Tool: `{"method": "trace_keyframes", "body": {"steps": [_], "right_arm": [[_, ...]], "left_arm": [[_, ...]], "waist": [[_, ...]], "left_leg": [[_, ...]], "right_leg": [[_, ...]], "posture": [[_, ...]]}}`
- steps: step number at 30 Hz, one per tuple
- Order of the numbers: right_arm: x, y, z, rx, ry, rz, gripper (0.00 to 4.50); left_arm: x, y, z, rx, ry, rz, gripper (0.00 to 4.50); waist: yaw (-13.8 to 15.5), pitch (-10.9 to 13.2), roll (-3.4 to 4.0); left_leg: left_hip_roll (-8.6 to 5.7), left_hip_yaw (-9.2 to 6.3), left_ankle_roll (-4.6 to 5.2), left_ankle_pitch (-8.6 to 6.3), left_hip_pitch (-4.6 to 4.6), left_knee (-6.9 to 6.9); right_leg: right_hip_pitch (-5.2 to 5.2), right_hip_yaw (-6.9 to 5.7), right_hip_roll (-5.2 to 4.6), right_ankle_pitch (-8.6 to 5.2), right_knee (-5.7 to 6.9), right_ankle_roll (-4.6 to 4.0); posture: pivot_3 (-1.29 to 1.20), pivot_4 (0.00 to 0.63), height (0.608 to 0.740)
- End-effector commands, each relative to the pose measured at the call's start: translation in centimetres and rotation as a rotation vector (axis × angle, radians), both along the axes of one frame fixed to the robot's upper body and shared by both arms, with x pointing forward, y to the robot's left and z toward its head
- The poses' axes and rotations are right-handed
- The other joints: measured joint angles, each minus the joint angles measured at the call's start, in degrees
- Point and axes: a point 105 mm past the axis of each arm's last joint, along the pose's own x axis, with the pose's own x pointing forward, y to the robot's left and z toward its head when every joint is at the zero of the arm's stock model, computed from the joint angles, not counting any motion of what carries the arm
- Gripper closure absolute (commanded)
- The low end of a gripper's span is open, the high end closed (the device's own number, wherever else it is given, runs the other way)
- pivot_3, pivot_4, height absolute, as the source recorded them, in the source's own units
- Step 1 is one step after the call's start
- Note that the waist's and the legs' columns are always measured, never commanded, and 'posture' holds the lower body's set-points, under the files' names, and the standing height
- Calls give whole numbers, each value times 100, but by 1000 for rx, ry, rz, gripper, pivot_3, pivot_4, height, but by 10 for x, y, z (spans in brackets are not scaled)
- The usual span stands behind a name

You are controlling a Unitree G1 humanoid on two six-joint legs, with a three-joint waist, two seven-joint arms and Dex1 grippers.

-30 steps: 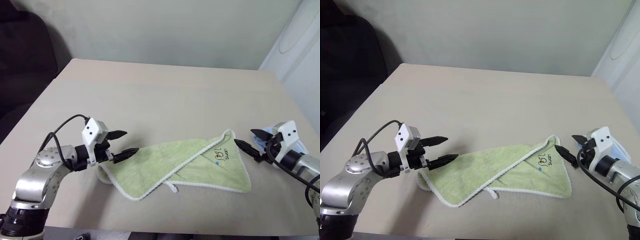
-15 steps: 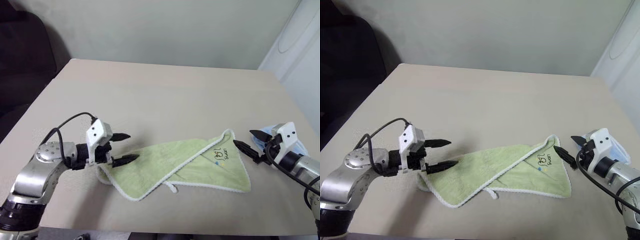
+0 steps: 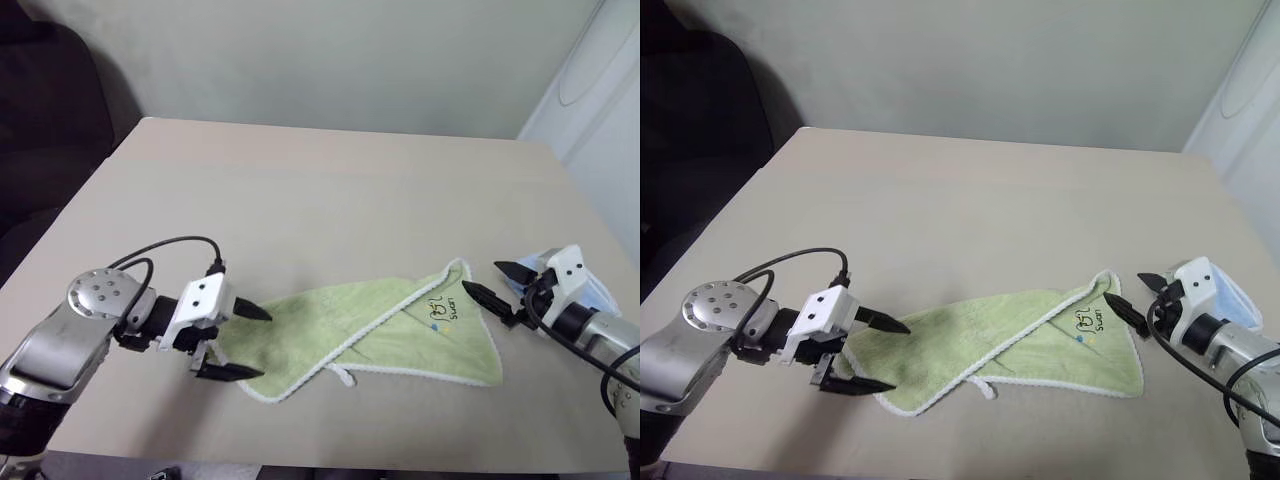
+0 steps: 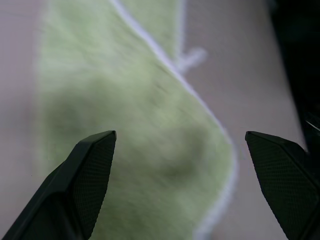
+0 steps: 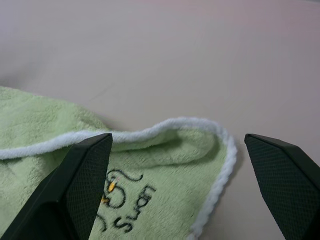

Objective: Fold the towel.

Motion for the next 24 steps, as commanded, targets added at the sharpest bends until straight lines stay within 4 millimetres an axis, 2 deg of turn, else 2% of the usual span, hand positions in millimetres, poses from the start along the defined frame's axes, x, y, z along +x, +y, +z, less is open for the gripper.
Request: {"method": "trace_keyframes", "body": {"steps": [1,6,9,17,24], "right_arm": [[-3,-1,14,-12,-61,-19,27],[-11,-4,16,-16,-72,-59,27],[-17,-6,16,-18,-69,-76,27],[-27,-4,17,-28,-58,-88,27],[-33,-7,17,-39,-39,-92,27]], "left_arm": [[-2,-2,0,86,-76,-137,0],[2,-11,-10,115,-109,-208,0],[-3,-9,-20,163,-100,-278,0],[-18,-19,-39,150,-10,-347,0],[-33,-21,-46,152,30,-388,0]], "waist": [[-3,0,0],[-5,-2,3],[-8,-5,3],[-20,-14,-2],[-19,-24,-6]], "left_leg": [[-1,0,1,0,-5,1],[-1,2,2,1,-13,3],[0,2,3,0,-17,1],[0,4,2,-3,-21,0],[0,4,3,-3,-48,3]], "right_leg": [[-3,2,0,-1,-1,-2],[-10,4,-2,-4,-2,-6],[-15,3,-1,-4,-1,-6],[-18,3,-2,-4,-2,-5],[-38,3,-2,-4,-1,-6]], "posture": [[0,150,740],[0,150,740],[0,150,740],[0,150,740],[0,150,740]]}}
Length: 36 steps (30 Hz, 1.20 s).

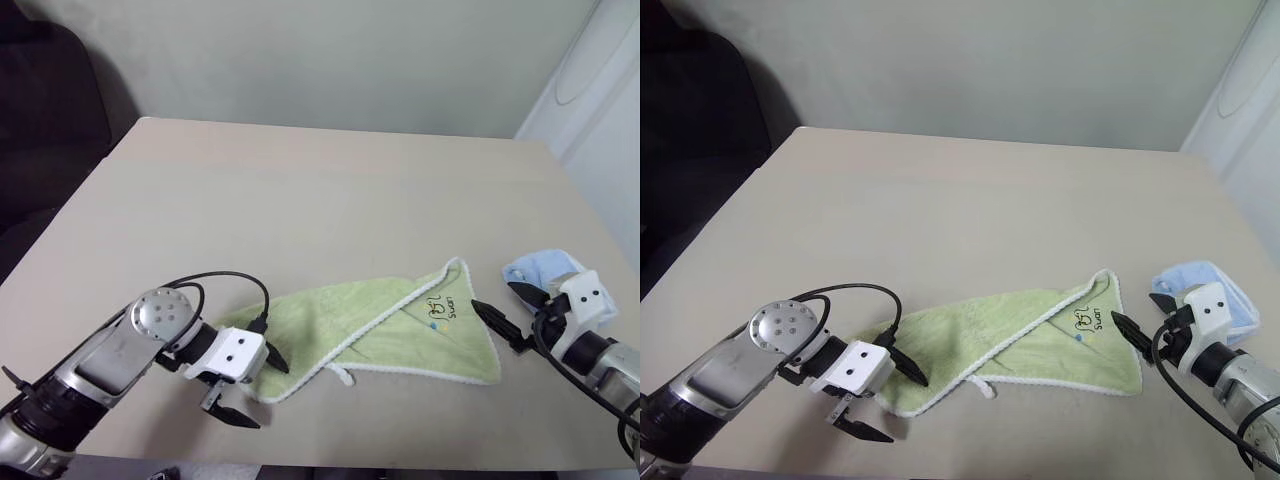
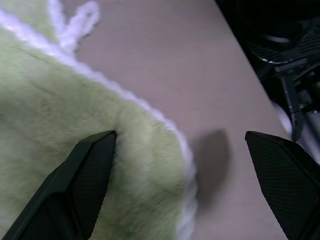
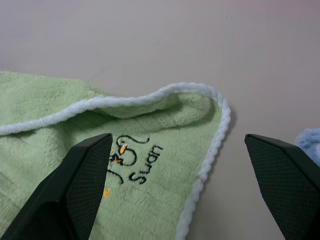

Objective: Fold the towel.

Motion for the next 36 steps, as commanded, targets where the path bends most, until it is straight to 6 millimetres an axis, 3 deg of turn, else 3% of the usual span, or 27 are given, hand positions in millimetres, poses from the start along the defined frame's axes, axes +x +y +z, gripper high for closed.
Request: {"method": "trace_keyframes", "body": {"steps": [1,9,10,14,23,36], "right_arm": [[-1,0,15,-19,-46,3,27],[-1,3,15,-17,-40,11,27],[-1,3,15,-16,-39,12,6],[-2,5,14,-11,-37,14,0],[3,10,15,-6,-45,30,0],[12,19,20,-25,-55,105,0]], "left_arm": [[-11,0,0,22,21,-81,0],[-9,8,-17,74,1,-60,0],[-9,8,-16,69,9,-59,177],[-8,10,-15,70,18,-49,1231],[2,8,-7,36,6,3,4477],[24,5,22,-160,-7,252,4477]], "waist": [[0,-1,-1],[0,-38,25],[0,-43,29],[-11,-61,38],[-50,-70,38],[-49,-72,33]], "left_leg": [[0,0,0,0,0,0],[0,1,1,0,-1,0],[0,1,1,-1,-1,-1],[2,1,-1,-2,-1,-5],[4,4,-3,-5,-2,-9],[2,4,-3,-4,-9,-5]], "right_leg": [[-1,0,0,0,0,0],[-2,1,0,-1,0,1],[-3,1,0,-1,0,1],[-10,0,1,-1,6,2],[-17,0,1,-2,7,3],[-18,0,0,-1,7,1]], "posture": [[0,150,740],[0,150,740],[0,150,740],[0,150,740],[0,150,740],[0,150,740]]}}
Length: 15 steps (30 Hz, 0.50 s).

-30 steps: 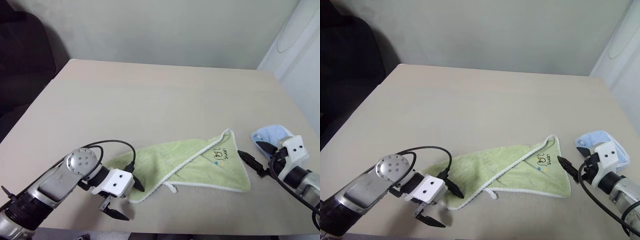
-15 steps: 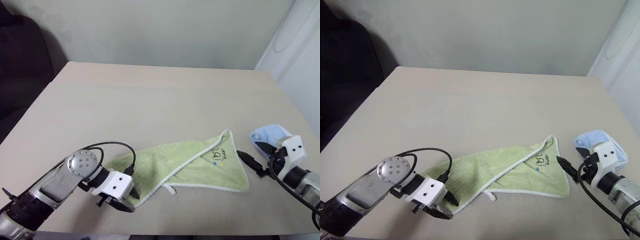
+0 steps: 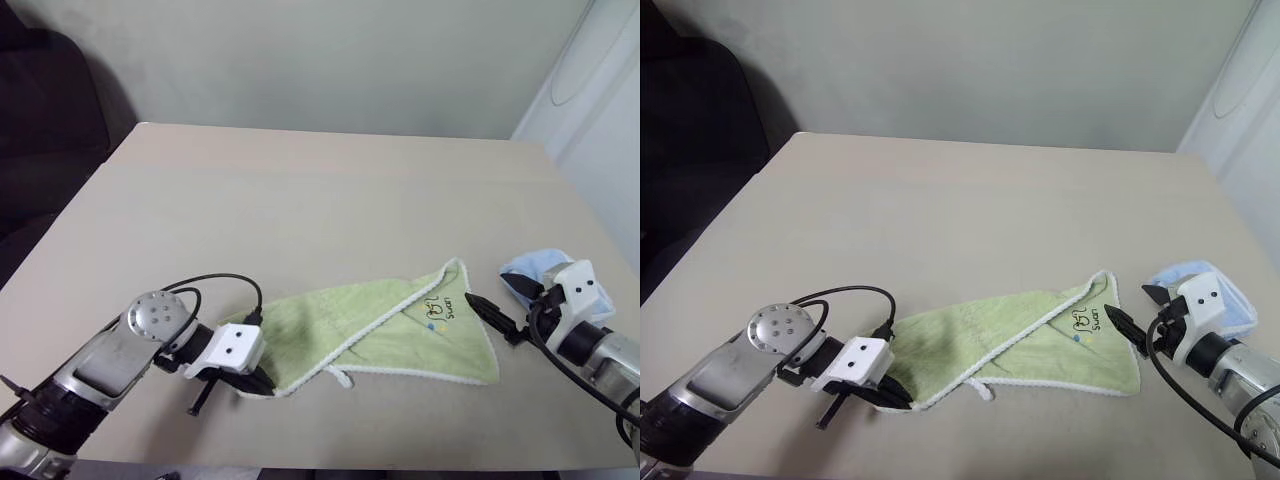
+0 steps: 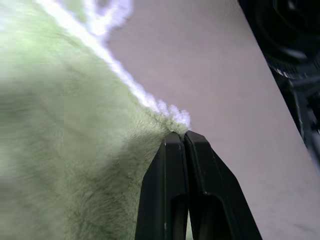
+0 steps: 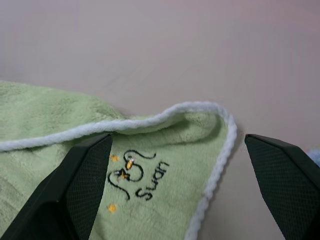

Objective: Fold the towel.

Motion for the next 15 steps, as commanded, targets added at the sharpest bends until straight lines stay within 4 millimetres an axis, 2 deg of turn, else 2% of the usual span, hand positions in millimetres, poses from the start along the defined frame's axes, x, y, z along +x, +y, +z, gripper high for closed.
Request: {"method": "trace_keyframes", "body": {"steps": [1,8,15], "right_arm": [[3,5,9,-18,-31,45,0],[15,14,16,-40,-49,123,0],[32,14,14,-111,-4,249,0]], "left_arm": [[9,-2,21,-110,-27,96,4477],[15,-2,33,-192,-28,210,4477],[34,0,43,-275,-57,344,4477]], "waist": [[-1,-1,-2],[-4,-2,-4],[15,-4,-9]], "left_leg": [[0,1,0,0,0,0],[0,4,1,2,4,1],[-1,6,2,11,4,2]], "right_leg": [[0,0,0,0,0,0],[2,1,0,0,2,0],[2,-1,-2,2,6,-2]], "posture": [[0,150,740],[0,150,740],[0,150,740]]}}
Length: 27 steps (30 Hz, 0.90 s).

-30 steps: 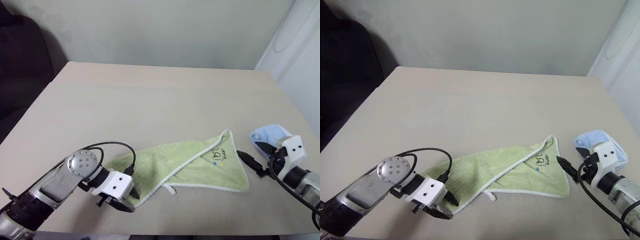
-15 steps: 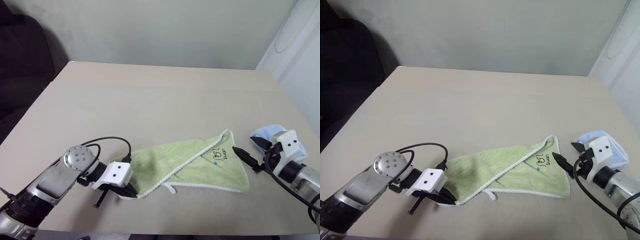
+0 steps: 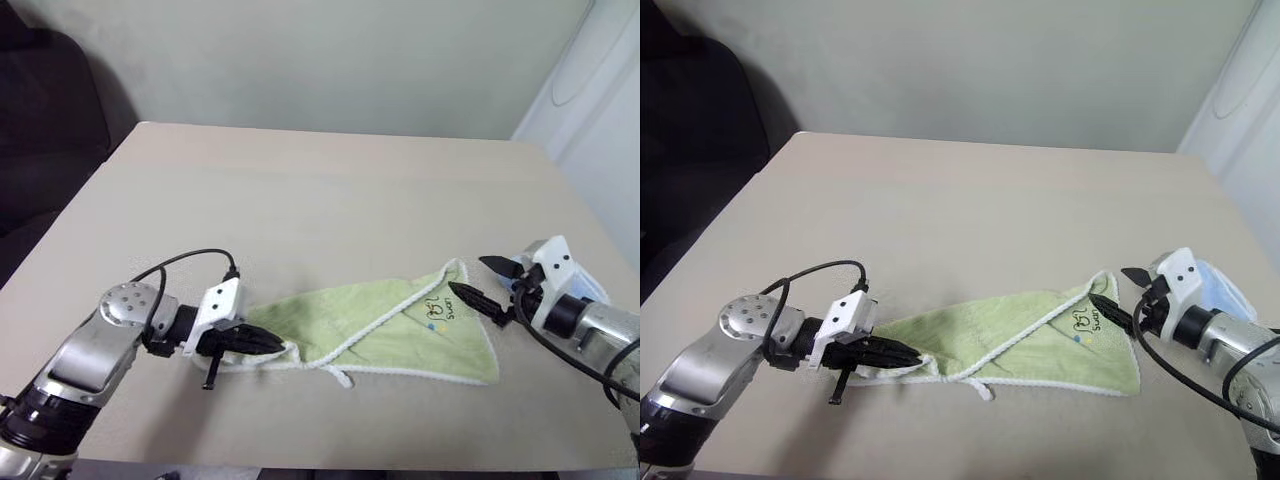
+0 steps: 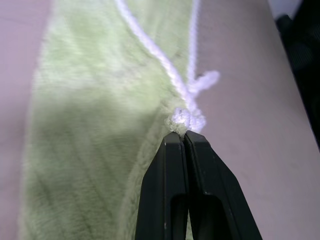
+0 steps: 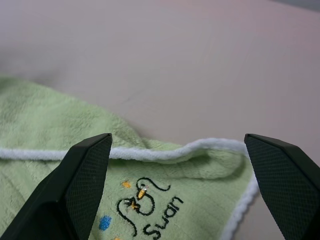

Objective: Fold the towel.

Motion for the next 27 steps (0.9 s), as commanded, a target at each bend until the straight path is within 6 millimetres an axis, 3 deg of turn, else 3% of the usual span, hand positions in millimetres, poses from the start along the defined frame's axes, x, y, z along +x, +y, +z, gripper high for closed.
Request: {"method": "trace_keyframes", "body": {"steps": [1,9,13,17,27], "right_arm": [[6,-2,8,-68,-21,93,0],[48,-25,-3,-252,14,183,0],[68,-27,-13,-262,30,180,0],[85,-26,-24,-259,54,155,0],[99,-26,-46,-235,103,131,0]], "left_arm": [[10,2,12,-37,-46,58,4477],[33,7,21,-143,-73,208,4477],[49,12,33,-239,-93,325,4477],[52,17,40,-286,-94,376,4477],[53,25,41,-284,-116,426,4477]], "waist": [[5,0,0],[3,0,-3],[22,1,-6],[21,2,-5],[68,4,-6]], "left_leg": [[-1,0,1,2,-1,0],[0,1,4,13,6,-1],[3,0,60,49,5,-3],[4,-1,65,55,9,-6],[3,-3,40,45,9,-4]], "right_leg": [[0,0,-1,1,0,-1],[1,-1,-1,7,6,-7],[0,-6,-2,24,5,12],[2,-7,-2,39,0,36],[5,-10,-3,56,-5,19]], "posture": [[0,150,740],[0,150,740],[0,150,740],[0,150,740],[0,150,740]]}}
